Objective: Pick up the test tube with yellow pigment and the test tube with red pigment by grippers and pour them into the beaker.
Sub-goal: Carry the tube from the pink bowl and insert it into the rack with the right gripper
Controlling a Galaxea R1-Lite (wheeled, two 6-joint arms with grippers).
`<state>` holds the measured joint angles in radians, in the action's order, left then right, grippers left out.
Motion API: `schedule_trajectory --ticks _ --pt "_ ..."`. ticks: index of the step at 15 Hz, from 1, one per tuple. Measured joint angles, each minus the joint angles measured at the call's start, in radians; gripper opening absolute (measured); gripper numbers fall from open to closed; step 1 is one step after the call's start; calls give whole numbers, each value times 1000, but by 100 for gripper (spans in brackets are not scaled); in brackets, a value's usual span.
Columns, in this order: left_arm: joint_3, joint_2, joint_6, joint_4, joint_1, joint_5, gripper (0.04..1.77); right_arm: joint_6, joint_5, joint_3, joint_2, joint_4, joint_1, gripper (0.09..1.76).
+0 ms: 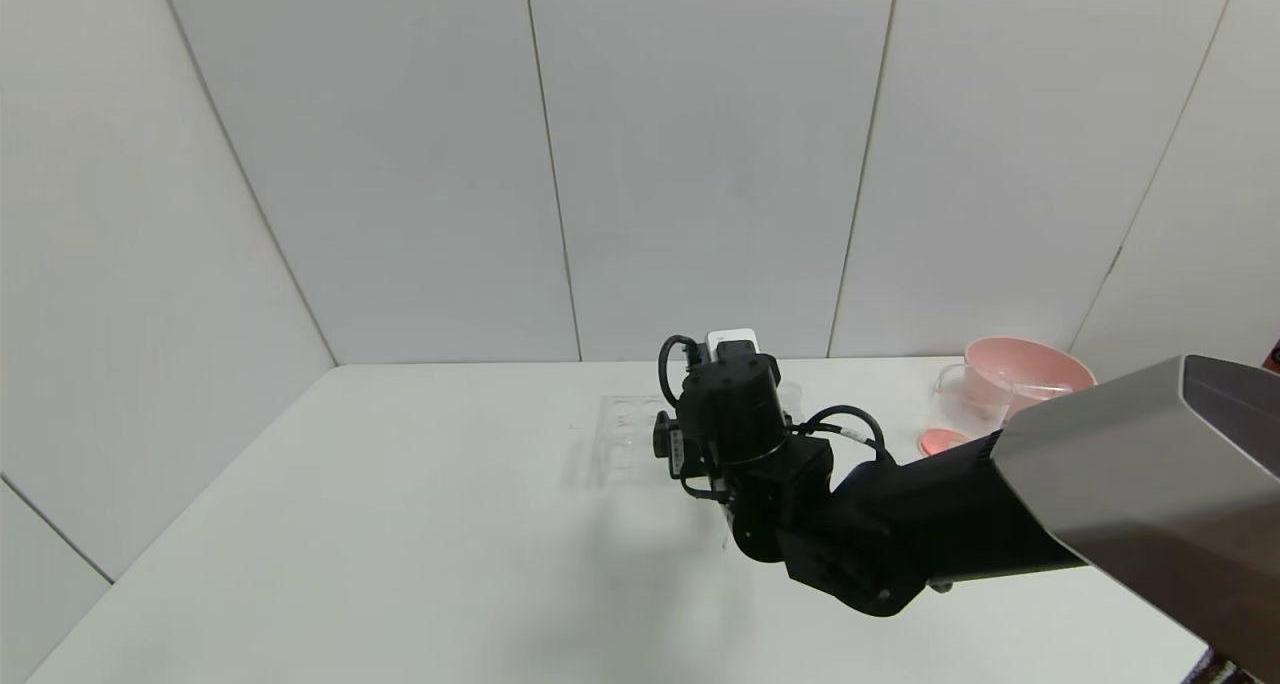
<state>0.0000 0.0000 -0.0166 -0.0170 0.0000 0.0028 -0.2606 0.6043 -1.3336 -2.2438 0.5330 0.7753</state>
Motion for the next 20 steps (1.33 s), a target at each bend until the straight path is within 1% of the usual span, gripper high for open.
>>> schedule_trajectory --ticks 3,7,9,13,20 --pt "0 0 0 0 0 0 172 3 1 -28 -28 3 -20 171" --pt "0 0 0 0 0 0 172 28 1 -66 -60 -22 -18 171" --pt "0 0 0 0 0 0 172 53 10 -73 -71 -4 -18 171" --pt "0 0 0 0 0 0 172 58 23 -89 -87 54 -18 171" --pt "0 0 0 0 0 0 172 59 22 -115 -116 61 -19 171"
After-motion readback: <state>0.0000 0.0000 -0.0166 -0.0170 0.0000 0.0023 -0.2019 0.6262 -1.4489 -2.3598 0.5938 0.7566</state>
